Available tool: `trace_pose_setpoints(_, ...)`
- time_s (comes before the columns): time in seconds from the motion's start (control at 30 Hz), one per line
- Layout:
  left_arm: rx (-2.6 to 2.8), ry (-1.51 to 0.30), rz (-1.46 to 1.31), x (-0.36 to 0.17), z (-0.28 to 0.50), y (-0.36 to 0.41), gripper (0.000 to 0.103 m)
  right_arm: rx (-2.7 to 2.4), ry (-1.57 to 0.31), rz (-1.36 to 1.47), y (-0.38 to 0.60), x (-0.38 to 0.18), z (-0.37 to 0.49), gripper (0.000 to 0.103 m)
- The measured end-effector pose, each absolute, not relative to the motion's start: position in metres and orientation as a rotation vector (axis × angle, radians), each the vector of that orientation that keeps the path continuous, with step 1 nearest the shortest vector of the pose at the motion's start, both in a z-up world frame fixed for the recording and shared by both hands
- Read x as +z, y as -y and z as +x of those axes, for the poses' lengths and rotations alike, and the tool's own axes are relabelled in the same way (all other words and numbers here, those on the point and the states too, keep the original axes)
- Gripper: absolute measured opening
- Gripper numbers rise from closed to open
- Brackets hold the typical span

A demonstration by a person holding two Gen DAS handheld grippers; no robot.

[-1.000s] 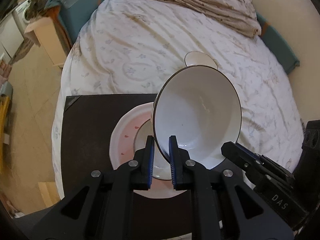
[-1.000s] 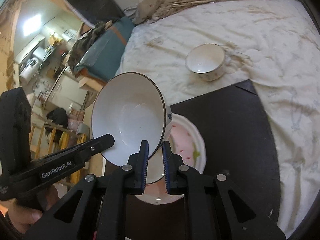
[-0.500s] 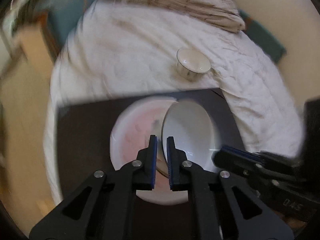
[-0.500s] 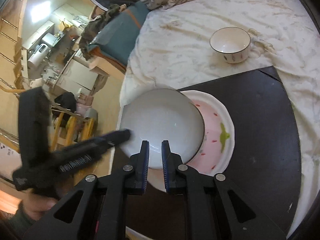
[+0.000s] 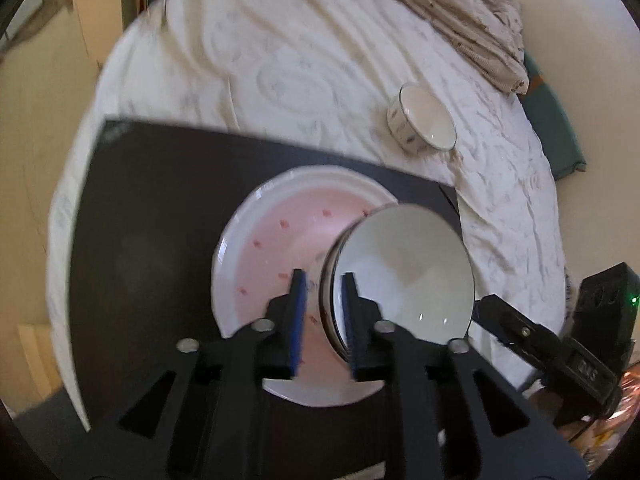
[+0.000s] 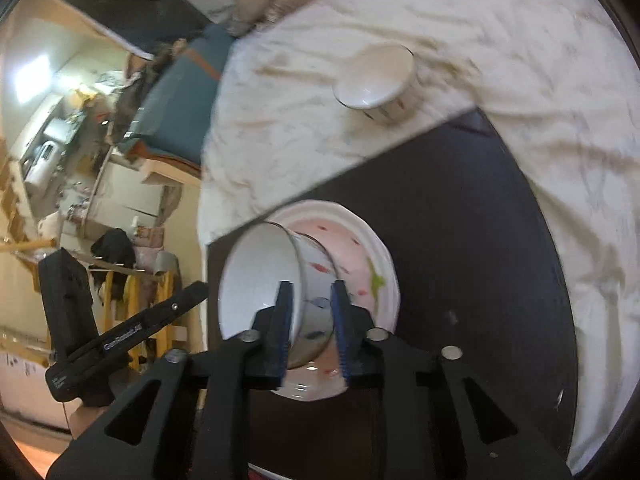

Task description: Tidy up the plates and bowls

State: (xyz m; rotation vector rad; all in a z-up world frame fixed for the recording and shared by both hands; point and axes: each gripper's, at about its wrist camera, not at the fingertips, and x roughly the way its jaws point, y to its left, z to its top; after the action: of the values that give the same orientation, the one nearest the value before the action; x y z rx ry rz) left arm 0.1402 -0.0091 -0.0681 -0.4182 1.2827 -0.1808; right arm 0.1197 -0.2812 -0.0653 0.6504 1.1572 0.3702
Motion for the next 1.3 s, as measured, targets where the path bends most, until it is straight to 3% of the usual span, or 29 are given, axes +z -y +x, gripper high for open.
trace_pose_setpoints(0.07, -0.176, -1.279, -0.396, -0.072, 0.140, 0.012, 0.025, 0.381, -1.181, 0.670, 0.279, -0.072, 0.119, 0.064)
trace_pose_setpoints(0.1, -0.172, -1.280, -0.388, -0.073, 0.140, 0.013, 0.025, 0.387, -1.191, 0.671, 0.277, -0.075, 0.120, 0.064)
trace_pose_setpoints(0.17, -0.176, -1.277, -0.397, -0.074, 0.139, 0.015, 0.025, 0.376, -1.196, 0.633, 0.273, -0.076, 0.121, 0.062)
trace_pose_setpoints(0.27, -0.172, -1.260, -0.403, -0.074, 0.140, 0.013, 0.025, 0.351, -1.217, 0.604, 0.270, -0.082, 0.123, 0.040)
trace_pose_setpoints(0.37, -0.169, -1.257, -0.406, -0.073, 0.145, 0.012, 0.025, 0.367, -1.236, 0.657, 0.272, -0.091, 0.128, 0.036)
trace_pose_setpoints(0.9, -0.183, -1.253, -0.425, -0.072, 0.150, 0.009, 0.025, 0.395, -1.210, 0.730, 0.276, -0.103, 0.152, 0.036)
trace_pose_setpoints(1.3, -0.223, -1.321, -0.456, -0.087, 0.142, 0.012, 0.025, 0.405, -1.295, 0.761, 0.276, -0.114, 0.139, 0.039)
